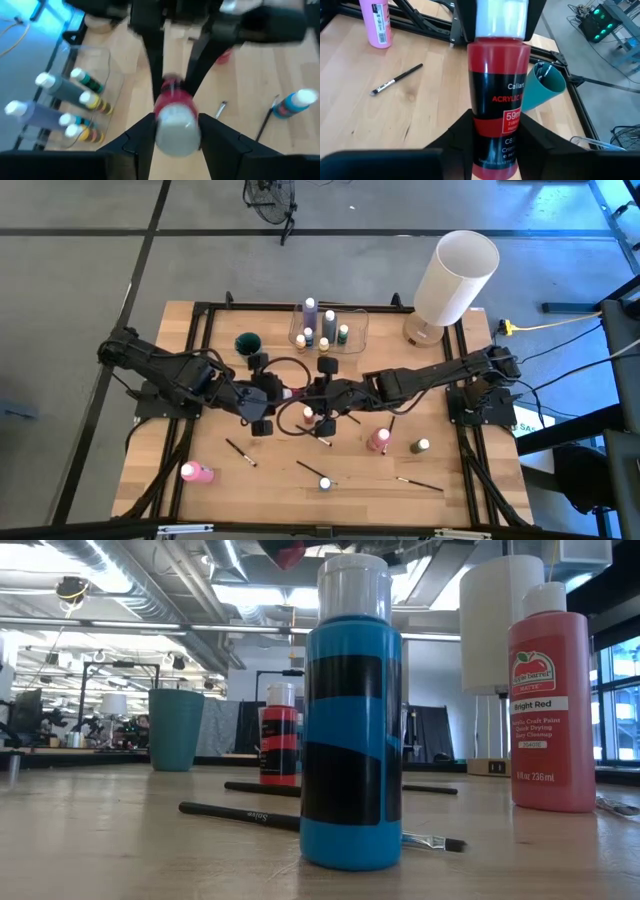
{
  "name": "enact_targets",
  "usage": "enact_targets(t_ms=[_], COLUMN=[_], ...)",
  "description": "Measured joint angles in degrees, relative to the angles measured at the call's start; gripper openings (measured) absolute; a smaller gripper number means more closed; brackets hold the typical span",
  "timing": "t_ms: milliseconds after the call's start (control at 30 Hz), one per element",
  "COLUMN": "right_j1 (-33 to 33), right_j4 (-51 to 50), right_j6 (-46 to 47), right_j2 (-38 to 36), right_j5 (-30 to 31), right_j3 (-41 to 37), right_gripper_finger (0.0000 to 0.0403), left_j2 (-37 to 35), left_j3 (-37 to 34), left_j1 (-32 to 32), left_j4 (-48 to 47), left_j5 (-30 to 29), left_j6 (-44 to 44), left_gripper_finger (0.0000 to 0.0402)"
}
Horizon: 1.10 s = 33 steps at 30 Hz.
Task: Pick & Place Paint Supplies
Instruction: Put the red paint bottle into the transparent bin
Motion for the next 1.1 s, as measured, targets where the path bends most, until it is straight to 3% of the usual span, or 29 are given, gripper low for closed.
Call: enact_targets(t_ms=[333,433,533,700,933,1033,1100], right_j1=[-0.1,0.0,0.1,0.1,-0.3,0.0,0.1], right_j4=[-1.4,-1.9,-2.3,-2.1,-2.2,-1.4,-0.2], right_j6=[-0.1,0.0,-0.1,0.0,0.6,0.4,0.1], right_j2=[0.0,0.0,0.0,0.1,0.1,0.1,0.1], right_j5=[-0.1,0.0,-0.4,-0.1,8.1,8.3,8.1], right_j3=[0.0,0.0,0.0,0.0,0.0,0.0,0.0], right_gripper_finger=[0.0112,0.0112,0.0111,0.0111,0.0111,0.0111,0.0111], left_j2=[0.0,0.0,0.0,-1.1,-7.6,-11.9,-14.8], left_j3=[0.0,0.0,0.0,0.0,2.9,3.0,2.4], left_j1=[0.0,-0.1,-1.0,-2.2,-2.4,-3.4,-4.5], left_j4=[2.3,2.3,2.4,0.7,-4.0,-4.0,-3.8], left_j5=[1.4,4.3,6.8,5.1,8.9,6.8,1.9], left_j6=[-0.2,0.2,-0.1,0.2,-0.3,-0.4,-0.1], left_gripper_finger=[0.0196,0.0213,0.0219,0.0216,0.0216,0.0216,0.0214])
